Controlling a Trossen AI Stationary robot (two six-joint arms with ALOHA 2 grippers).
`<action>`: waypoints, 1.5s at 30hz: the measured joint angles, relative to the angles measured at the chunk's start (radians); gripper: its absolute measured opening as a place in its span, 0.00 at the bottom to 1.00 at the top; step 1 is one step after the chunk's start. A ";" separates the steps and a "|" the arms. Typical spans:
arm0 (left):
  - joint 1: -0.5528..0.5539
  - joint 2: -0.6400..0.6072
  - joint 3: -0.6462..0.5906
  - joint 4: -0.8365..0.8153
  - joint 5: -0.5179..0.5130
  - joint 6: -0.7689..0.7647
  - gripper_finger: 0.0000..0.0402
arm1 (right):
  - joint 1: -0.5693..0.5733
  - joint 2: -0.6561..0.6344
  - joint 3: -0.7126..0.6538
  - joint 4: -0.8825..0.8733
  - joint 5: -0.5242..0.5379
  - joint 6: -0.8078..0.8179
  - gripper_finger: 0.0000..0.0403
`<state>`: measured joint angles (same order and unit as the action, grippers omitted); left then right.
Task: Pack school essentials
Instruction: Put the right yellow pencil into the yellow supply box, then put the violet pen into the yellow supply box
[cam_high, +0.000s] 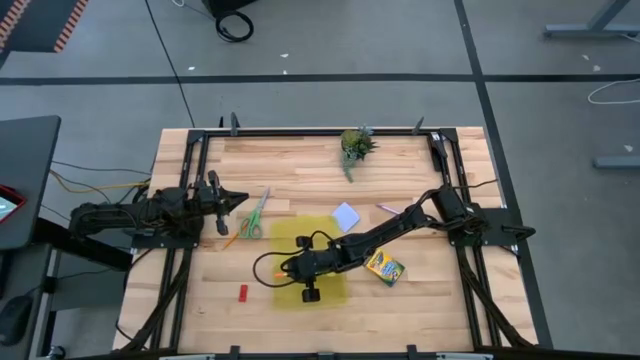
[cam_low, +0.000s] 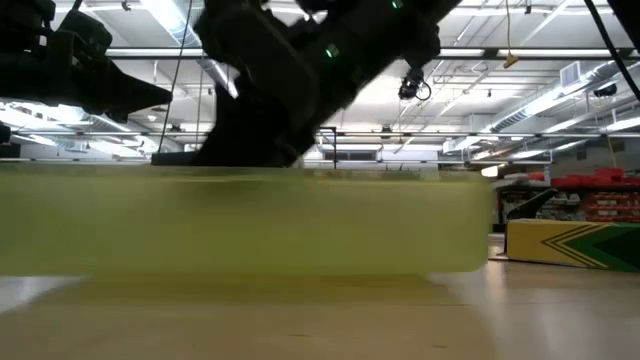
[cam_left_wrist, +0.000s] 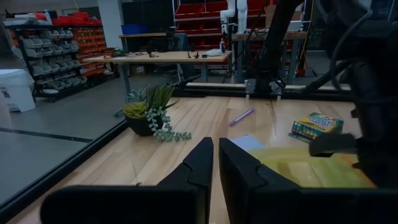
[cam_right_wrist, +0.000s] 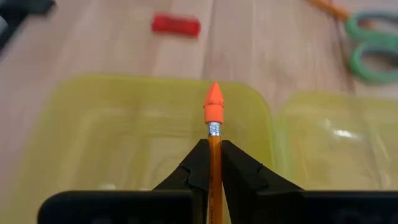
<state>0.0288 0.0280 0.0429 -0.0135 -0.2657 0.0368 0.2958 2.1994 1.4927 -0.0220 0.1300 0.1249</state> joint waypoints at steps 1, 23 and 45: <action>0.000 0.000 0.000 0.000 0.000 0.000 0.08 | -0.001 0.000 -0.007 0.001 0.000 0.003 0.09; 0.000 0.000 0.000 0.001 0.000 0.000 0.06 | -0.006 0.000 -0.027 0.012 -0.034 -0.013 0.24; 0.000 0.013 0.002 -0.002 0.000 0.000 0.07 | -0.057 -0.142 -0.012 -0.086 0.003 -0.012 0.29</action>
<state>0.0288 0.0410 0.0448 -0.0152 -0.2658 0.0368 0.2389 2.0578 1.4808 -0.1076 0.1333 0.1129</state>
